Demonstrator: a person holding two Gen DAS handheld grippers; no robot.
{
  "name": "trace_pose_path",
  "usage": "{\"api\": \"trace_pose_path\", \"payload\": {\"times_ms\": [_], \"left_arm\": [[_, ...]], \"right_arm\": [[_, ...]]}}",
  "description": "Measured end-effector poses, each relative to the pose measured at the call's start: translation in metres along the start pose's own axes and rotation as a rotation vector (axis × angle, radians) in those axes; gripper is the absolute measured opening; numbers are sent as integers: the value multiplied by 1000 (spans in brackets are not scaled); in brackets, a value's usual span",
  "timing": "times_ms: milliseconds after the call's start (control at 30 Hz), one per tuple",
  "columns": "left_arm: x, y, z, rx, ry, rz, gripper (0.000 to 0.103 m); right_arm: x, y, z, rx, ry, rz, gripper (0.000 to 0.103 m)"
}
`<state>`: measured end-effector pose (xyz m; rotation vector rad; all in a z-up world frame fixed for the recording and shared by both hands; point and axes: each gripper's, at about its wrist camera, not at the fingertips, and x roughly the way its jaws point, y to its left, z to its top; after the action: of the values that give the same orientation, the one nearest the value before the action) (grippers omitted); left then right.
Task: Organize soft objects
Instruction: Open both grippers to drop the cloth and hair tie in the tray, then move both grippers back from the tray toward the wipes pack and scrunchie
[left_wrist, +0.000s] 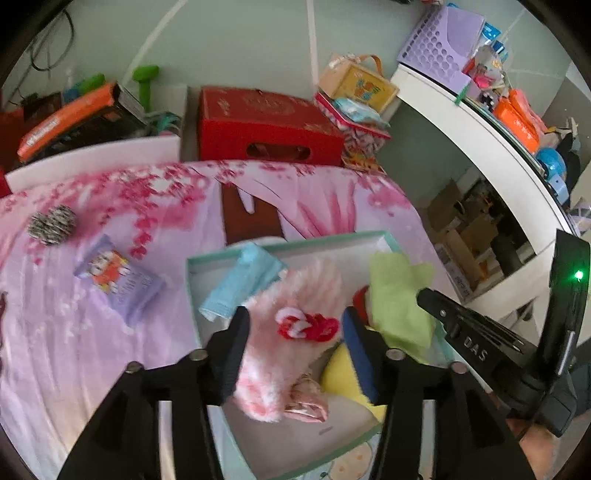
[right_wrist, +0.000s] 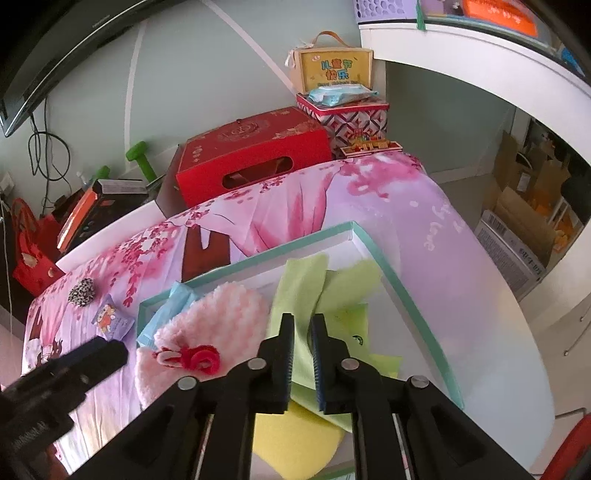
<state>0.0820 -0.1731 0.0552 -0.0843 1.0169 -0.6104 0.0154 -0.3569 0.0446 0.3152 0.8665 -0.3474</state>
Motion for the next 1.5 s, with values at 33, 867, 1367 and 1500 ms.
{"api": "trace_pose_path", "payload": {"times_ms": [33,867,1367,1500], "left_arm": [[-3,1,1,1,-9,19,68],[22,60,-7,-109,71,354,96],[11,77,-6,-147,60,370,96],[-4,94,-3,-175,27,405,96]], "right_arm": [[-1,2,0,-6,2,3,23],[12,12,-6,-51,62,-31,103],[-1,39,-3,-40,-18,35,103],[-9,68,-2,-67,-68,96,103]]}}
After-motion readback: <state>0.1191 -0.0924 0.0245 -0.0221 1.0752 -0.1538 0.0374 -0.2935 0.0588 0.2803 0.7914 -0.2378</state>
